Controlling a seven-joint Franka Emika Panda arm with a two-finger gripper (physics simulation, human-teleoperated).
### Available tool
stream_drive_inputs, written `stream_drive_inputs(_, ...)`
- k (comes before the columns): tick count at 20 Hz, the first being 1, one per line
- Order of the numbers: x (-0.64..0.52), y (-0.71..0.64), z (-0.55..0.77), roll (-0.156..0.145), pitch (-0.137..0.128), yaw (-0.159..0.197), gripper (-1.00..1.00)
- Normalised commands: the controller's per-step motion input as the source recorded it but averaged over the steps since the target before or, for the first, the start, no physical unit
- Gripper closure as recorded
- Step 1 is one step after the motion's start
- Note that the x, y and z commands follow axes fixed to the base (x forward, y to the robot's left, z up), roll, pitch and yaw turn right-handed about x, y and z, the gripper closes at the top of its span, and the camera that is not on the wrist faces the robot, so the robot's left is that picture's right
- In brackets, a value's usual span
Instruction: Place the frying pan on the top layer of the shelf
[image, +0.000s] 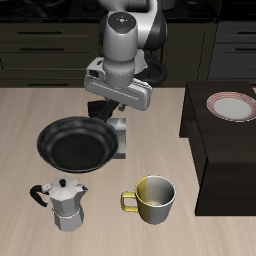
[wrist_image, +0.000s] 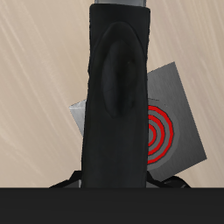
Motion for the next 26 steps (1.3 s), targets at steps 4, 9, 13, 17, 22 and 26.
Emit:
stream_drive_inputs(4,-0.01,-0.09,0.16,-0.007,-0.009,0.055,1.00)
stream_drive_inputs(9,0.04,-0.08,0.17,0.004,0.010,0.148,1.00)
stream_drive_inputs(13,0.02,-0.09,0.14,-0.017,0.008,0.154,1.00)
stream_drive_inputs(17,-0.03,0.03,0.09,0.013,-0.001,0.127,1.00)
stream_drive_inputs(22,-0.05,0.05,0.00,0.011,-0.001,0.097,1.00)
stream_drive_inputs(26,-0.02,0.04,0.00,0.004,-0.012,0.088,1.00)
